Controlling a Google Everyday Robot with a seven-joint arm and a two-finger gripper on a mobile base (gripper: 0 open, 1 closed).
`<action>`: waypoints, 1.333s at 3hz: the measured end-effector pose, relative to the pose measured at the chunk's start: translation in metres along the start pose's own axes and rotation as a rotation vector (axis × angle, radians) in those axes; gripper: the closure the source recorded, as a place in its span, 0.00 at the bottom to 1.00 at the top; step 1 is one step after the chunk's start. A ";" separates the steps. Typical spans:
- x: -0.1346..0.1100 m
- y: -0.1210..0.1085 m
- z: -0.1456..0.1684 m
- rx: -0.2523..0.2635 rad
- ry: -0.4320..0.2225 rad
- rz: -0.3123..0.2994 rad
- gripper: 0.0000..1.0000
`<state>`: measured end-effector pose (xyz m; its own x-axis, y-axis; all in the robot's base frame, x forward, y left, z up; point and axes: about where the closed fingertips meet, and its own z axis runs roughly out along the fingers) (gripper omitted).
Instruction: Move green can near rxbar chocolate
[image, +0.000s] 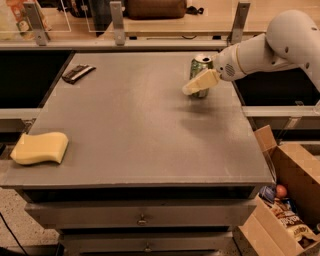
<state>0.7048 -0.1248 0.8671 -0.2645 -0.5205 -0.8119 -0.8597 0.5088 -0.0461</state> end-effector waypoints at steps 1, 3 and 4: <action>-0.002 0.001 0.012 -0.040 -0.052 0.023 0.40; -0.008 0.008 0.015 -0.082 -0.078 0.029 0.87; -0.008 0.010 0.018 -0.087 -0.077 0.029 1.00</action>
Offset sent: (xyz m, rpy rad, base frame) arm -0.0051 0.0171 0.0082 0.1460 0.0296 0.0806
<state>0.7065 -0.1032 0.8626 -0.2582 -0.4504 -0.8547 -0.8878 0.4595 0.0260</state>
